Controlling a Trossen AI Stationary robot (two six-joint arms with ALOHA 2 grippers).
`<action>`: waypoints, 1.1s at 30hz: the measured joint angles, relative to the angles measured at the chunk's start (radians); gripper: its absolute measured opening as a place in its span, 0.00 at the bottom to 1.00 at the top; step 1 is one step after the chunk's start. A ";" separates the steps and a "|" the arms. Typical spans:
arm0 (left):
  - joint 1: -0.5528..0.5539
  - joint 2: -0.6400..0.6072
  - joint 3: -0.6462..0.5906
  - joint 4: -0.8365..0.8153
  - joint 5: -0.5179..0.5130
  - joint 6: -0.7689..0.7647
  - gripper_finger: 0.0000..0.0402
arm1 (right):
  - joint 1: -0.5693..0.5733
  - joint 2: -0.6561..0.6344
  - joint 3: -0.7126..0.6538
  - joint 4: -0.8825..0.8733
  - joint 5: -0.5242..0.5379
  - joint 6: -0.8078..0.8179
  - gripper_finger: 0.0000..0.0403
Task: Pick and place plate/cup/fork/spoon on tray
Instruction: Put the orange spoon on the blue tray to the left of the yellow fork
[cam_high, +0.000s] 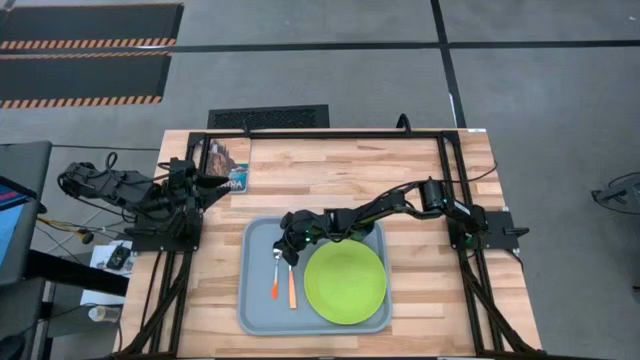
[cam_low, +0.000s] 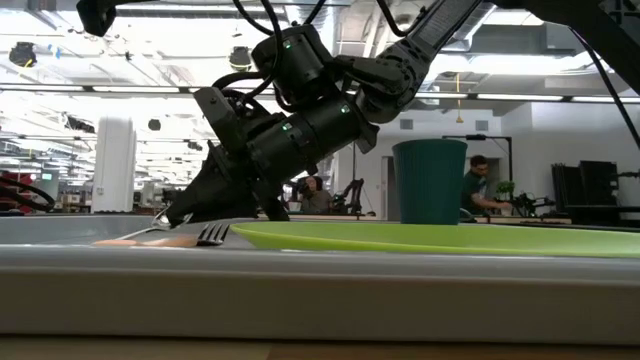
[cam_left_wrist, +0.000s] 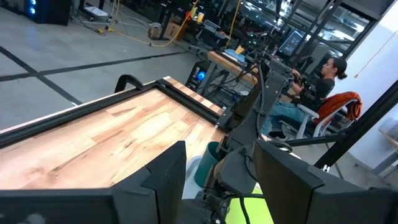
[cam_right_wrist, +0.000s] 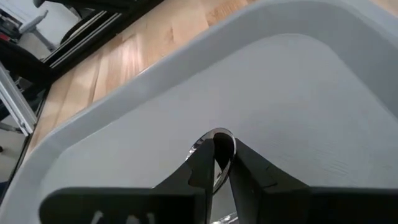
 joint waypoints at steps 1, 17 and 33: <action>0.000 0.000 0.000 0.000 -0.002 0.000 0.43 | 0.000 0.000 0.000 -0.001 0.000 0.000 0.17; 0.000 0.000 0.000 0.000 -0.007 0.011 0.43 | -0.009 0.000 0.000 0.000 0.000 0.002 0.27; 0.000 0.000 0.000 0.000 -0.007 0.011 0.43 | -0.009 0.000 0.000 0.001 0.000 0.000 0.40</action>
